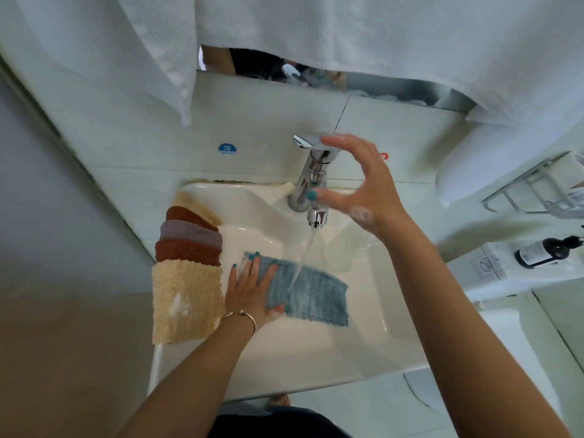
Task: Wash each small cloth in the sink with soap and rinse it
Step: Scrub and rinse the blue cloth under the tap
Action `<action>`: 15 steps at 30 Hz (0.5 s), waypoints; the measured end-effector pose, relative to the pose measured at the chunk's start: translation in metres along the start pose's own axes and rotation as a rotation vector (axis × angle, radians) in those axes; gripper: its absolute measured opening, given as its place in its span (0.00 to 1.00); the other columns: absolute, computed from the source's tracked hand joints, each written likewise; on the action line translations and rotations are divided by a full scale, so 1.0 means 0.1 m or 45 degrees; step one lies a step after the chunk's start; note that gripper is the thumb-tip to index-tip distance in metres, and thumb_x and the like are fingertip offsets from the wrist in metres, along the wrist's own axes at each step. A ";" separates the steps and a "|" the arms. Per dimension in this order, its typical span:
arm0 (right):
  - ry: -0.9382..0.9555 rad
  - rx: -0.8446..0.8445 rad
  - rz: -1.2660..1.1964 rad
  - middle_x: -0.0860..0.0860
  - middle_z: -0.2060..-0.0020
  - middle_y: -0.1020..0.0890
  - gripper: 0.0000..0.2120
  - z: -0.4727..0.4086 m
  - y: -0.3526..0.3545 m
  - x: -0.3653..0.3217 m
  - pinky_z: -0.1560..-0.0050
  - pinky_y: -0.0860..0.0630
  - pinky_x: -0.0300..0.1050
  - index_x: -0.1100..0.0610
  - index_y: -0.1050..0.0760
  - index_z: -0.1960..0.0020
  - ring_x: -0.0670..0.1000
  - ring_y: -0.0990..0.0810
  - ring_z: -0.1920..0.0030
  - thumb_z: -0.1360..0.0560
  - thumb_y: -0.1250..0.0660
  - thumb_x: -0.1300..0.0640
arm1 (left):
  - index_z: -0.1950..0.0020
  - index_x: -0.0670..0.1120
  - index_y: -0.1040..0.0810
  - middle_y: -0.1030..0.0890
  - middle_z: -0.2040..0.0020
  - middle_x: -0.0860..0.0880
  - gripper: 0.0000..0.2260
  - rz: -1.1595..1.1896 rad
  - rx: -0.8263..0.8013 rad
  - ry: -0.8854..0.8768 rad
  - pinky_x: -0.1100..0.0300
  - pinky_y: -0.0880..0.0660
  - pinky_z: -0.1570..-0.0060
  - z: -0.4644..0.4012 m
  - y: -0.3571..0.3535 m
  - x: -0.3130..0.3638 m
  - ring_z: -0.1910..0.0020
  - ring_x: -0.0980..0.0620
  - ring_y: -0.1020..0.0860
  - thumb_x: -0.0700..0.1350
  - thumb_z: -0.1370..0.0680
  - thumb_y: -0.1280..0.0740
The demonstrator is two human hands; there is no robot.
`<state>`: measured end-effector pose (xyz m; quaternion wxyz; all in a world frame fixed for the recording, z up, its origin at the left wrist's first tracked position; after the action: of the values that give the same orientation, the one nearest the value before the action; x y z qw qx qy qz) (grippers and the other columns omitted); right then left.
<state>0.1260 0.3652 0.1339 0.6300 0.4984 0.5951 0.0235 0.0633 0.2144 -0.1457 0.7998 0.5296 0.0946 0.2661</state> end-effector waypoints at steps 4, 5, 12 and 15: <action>-0.246 0.054 -0.400 0.46 0.36 0.27 0.31 0.70 -0.11 0.35 0.35 0.30 0.39 0.40 0.28 0.39 0.43 0.29 0.35 0.36 0.20 0.56 | 0.23 0.57 0.69 0.71 0.23 0.44 0.44 0.032 -0.050 0.107 0.42 0.68 0.28 0.09 -0.07 0.02 0.23 0.43 0.67 0.72 0.27 0.45; -0.312 0.015 -0.402 0.45 0.38 0.25 0.30 0.84 -0.20 0.47 0.37 0.28 0.39 0.41 0.27 0.39 0.43 0.28 0.37 0.35 0.20 0.57 | 0.23 0.57 0.68 0.70 0.23 0.43 0.44 0.034 -0.056 0.118 0.41 0.68 0.28 0.10 -0.06 0.02 0.23 0.42 0.67 0.72 0.27 0.44; -0.655 -0.309 -0.198 0.51 0.46 0.21 0.18 1.25 -1.05 1.55 0.45 0.29 0.42 0.56 0.23 0.40 0.50 0.24 0.47 0.28 0.25 0.60 | 0.21 0.54 0.64 0.66 0.22 0.46 0.45 0.118 0.056 -0.036 0.44 0.60 0.25 0.04 0.04 0.11 0.23 0.44 0.64 0.72 0.27 0.43; -0.656 -0.355 -0.047 0.57 0.43 0.21 0.16 1.17 -1.31 1.72 0.42 0.32 0.40 0.58 0.23 0.38 0.54 0.24 0.43 0.25 0.28 0.57 | 0.22 0.56 0.66 0.68 0.22 0.47 0.44 0.066 0.006 -0.034 0.45 0.63 0.26 0.04 -0.05 0.05 0.23 0.47 0.66 0.73 0.27 0.45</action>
<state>0.1931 0.3361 -0.1004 0.8232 0.3855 0.4154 -0.0338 0.0708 0.2125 -0.1479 0.7926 0.5373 0.0710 0.2795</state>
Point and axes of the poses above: each hand's wrist, its own z-axis away from the middle knuckle, its own y-axis out of the back of the hand, x = y × z, the point moved 5 cm from there along -z, towards the middle knuckle
